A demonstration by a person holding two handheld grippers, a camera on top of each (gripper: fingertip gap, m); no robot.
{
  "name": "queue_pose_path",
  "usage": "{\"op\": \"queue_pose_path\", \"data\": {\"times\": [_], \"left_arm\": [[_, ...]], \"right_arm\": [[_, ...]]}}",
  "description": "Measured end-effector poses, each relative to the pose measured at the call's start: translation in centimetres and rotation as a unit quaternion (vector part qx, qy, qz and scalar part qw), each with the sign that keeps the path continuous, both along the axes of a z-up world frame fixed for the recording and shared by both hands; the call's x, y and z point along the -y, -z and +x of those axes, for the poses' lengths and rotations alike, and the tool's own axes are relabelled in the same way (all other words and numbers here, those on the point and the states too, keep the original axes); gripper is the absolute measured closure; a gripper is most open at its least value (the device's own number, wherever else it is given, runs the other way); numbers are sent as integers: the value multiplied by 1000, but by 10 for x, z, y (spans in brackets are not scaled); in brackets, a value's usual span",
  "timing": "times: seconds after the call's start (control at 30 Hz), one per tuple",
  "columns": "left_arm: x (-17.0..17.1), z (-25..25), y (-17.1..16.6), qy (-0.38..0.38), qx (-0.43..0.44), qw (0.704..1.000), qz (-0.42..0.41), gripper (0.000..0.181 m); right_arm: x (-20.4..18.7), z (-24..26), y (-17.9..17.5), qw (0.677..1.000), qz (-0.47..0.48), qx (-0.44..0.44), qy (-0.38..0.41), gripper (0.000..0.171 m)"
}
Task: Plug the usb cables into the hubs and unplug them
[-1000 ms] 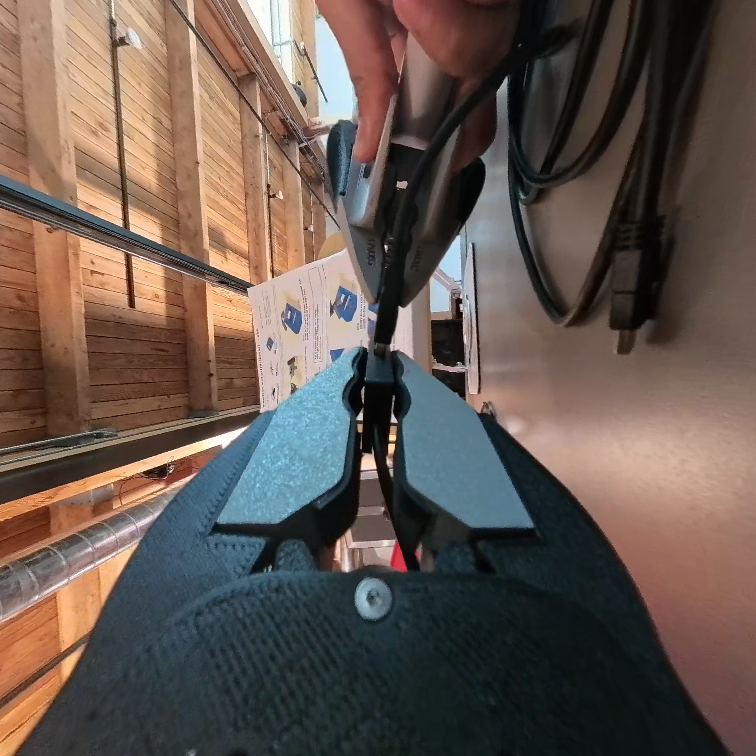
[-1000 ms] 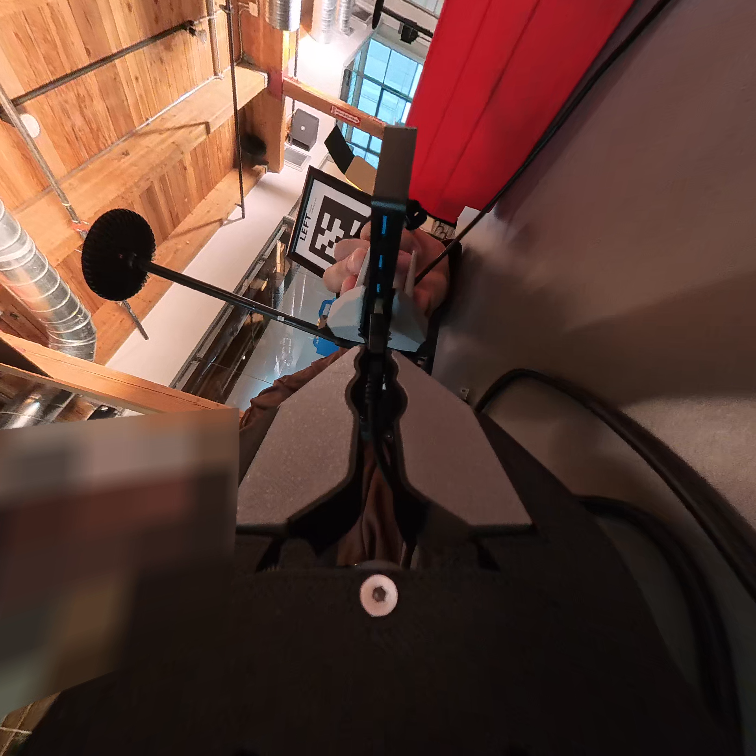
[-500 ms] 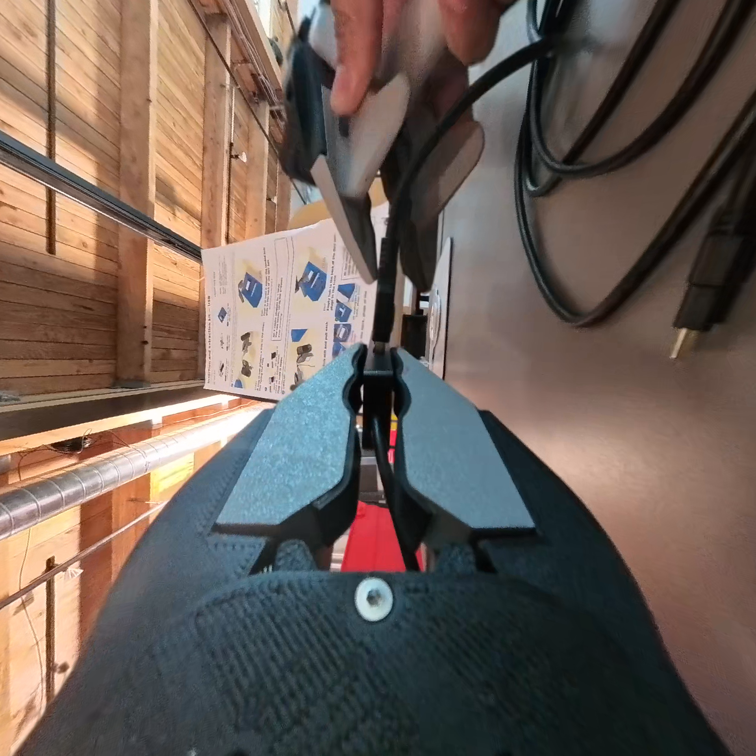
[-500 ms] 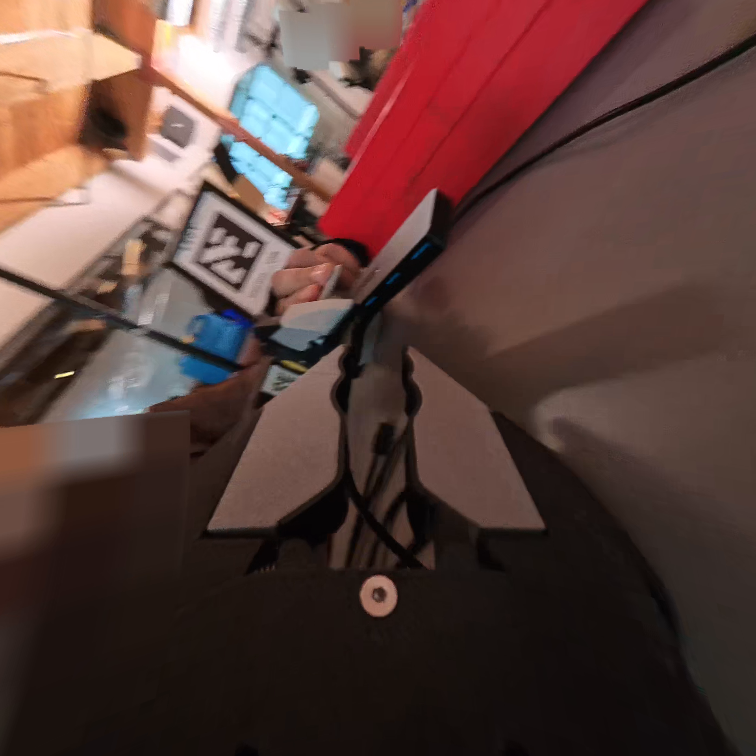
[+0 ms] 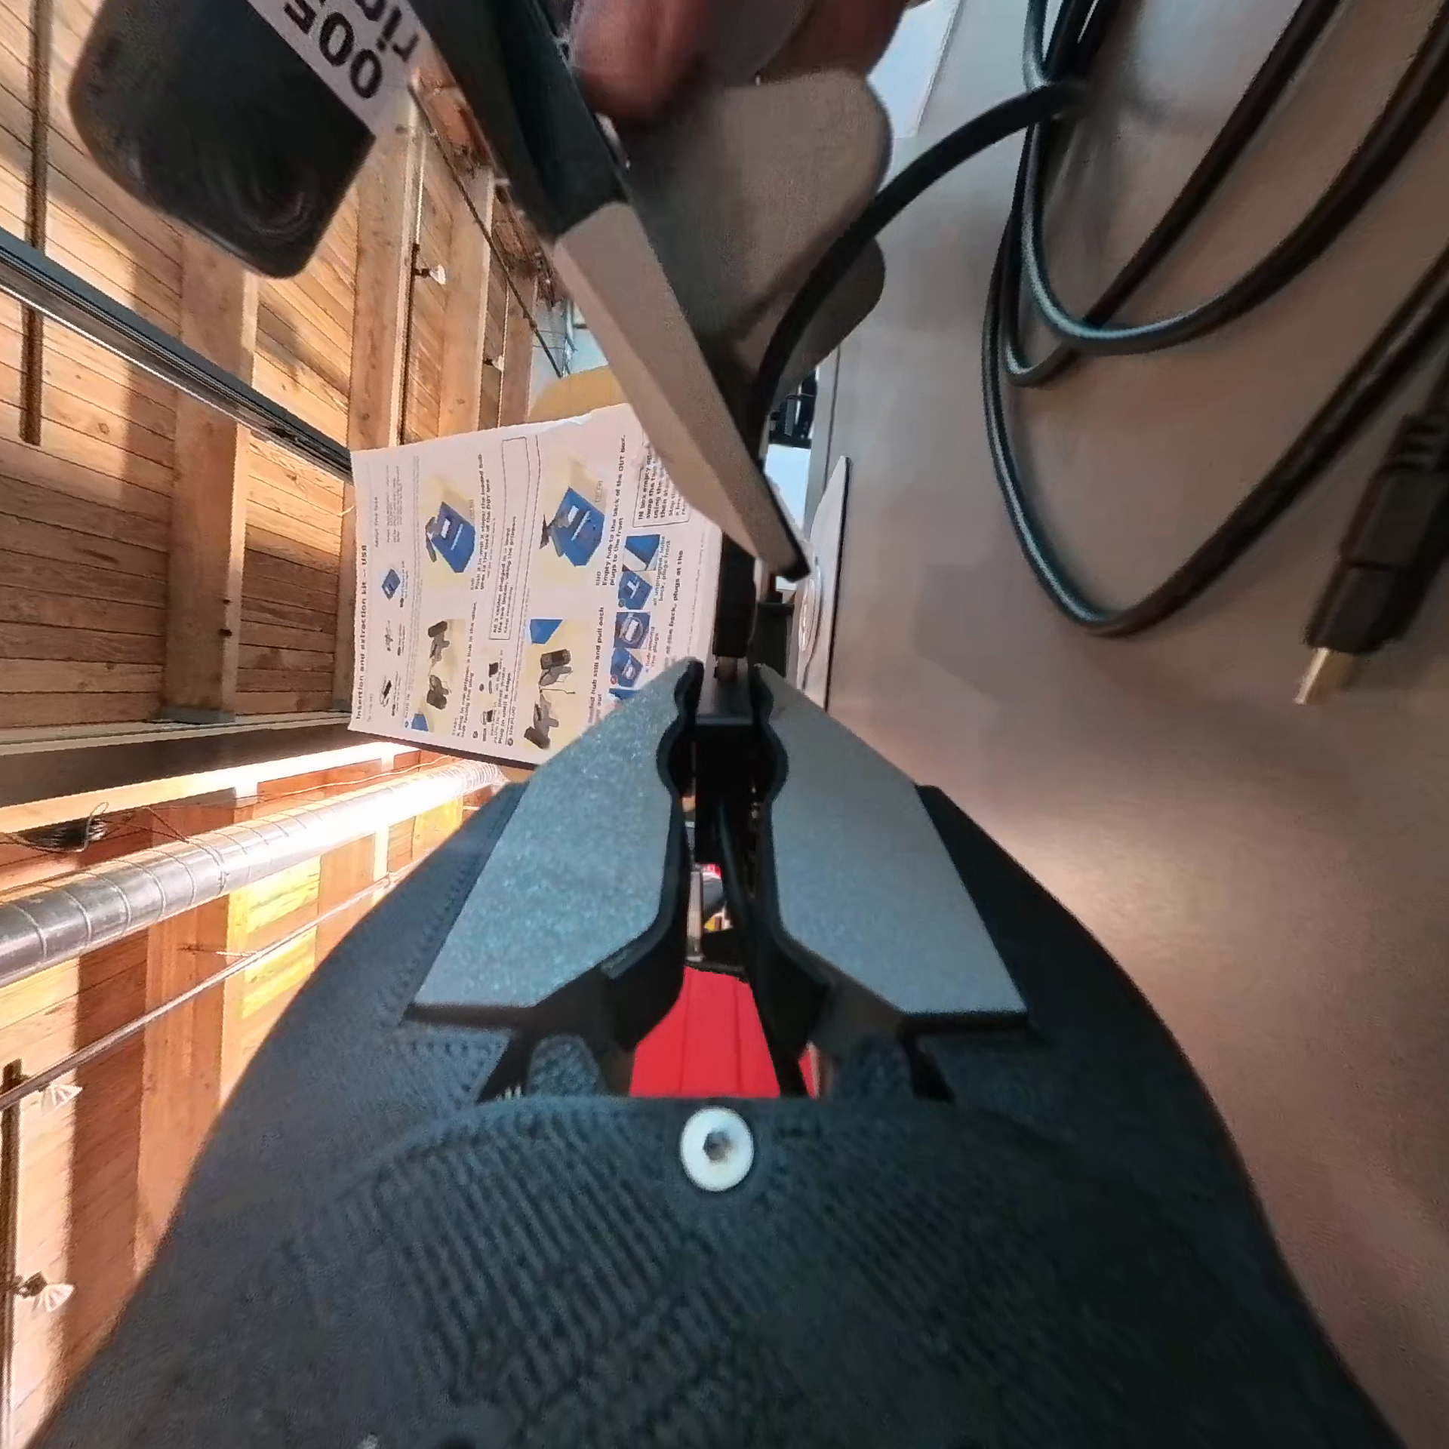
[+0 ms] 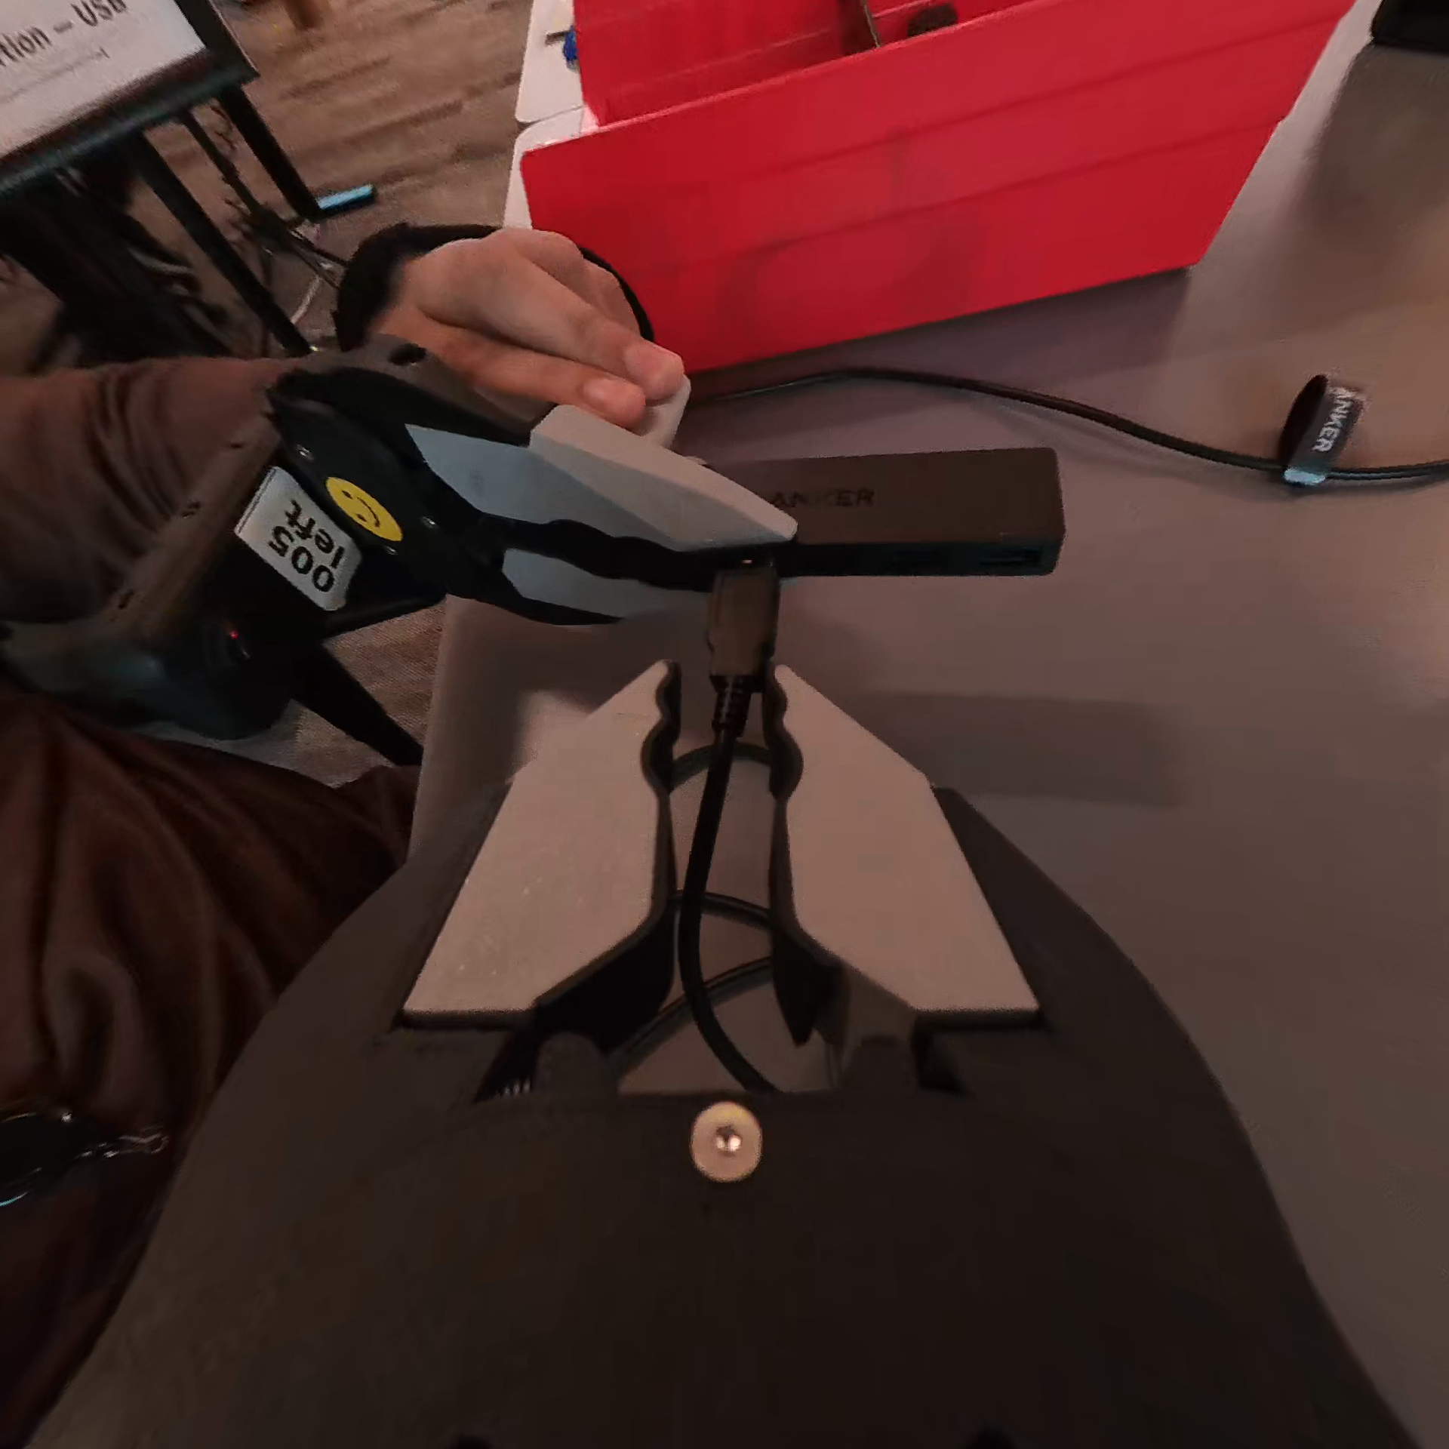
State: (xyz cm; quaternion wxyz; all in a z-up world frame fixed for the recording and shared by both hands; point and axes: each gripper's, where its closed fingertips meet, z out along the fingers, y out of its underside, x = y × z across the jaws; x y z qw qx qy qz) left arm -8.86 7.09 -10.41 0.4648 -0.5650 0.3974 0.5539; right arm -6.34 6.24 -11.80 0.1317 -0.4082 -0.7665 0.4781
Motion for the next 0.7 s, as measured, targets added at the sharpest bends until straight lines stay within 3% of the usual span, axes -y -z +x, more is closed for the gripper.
{"op": "queue_pose_path", "data": {"times": [0.07, 0.33, 0.5, 0.7], "left_arm": [[0, 1, -1, 1, 1, 1000, 2, 172], [4, 8, 0, 17, 21, 1000, -7, 173], [-1, 4, 16, -4, -4, 999, -44, 173], [-6, -3, 2, -8, 25, 1000, -6, 172]], "right_arm": [[-2, -1, 0, 1000, 14, -9, 7, 161], [3, 5, -1, 1000, 20, -11, -14, 162], [1, -1, 18, 998, 64, 12, 5, 163], [-2, -9, 0, 999, -49, -2, 16, 162]]}}
